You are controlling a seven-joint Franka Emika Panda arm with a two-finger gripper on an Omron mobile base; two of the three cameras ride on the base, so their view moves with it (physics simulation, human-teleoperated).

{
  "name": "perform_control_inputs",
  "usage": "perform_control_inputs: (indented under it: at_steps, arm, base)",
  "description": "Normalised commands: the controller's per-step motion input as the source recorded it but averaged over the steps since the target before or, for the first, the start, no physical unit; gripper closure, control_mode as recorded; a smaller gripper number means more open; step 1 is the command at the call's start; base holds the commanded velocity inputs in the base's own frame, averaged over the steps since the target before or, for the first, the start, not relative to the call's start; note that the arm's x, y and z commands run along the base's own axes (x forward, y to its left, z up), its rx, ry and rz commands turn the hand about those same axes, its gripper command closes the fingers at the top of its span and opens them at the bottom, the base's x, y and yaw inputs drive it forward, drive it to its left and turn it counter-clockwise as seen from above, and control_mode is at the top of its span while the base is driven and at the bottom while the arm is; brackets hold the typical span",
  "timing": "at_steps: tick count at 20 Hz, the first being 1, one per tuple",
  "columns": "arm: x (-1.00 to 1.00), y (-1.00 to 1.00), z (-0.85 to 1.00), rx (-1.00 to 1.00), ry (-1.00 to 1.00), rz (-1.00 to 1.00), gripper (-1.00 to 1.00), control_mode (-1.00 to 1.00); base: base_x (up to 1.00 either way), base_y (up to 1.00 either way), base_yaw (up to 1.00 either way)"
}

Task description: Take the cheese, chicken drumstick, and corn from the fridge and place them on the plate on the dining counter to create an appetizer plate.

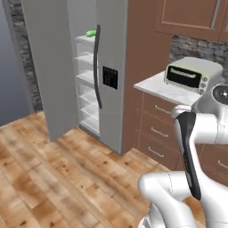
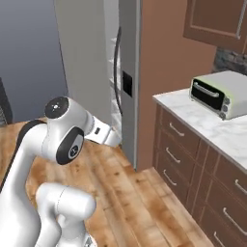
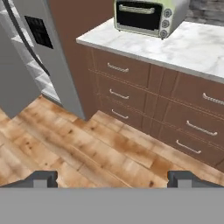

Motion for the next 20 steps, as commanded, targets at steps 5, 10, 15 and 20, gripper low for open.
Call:
perform_control_inputs:
  at_steps: [5, 10, 15, 20]
  arm:
    - [0.0, 0.0, 0.0, 0.0, 0.0, 0.0, -1.0, 1.0]
    - [0.0, 0.0, 0.0, 0.0, 0.0, 0.0, -1.0, 1.0]
    - [0.0, 0.0, 0.0, 0.0, 0.0, 0.0, -1.0, 1.0]
    - [0.0, 0.0, 0.0, 0.0, 0.0, 0.0, -1.0, 1.0]
  base:
    - [1.0, 0.72, -0.38]
    - [1.0, 0.9, -0.19]
    - [1.0, 0.64, 0.01]
    - [1.0, 0.42, 0.06]
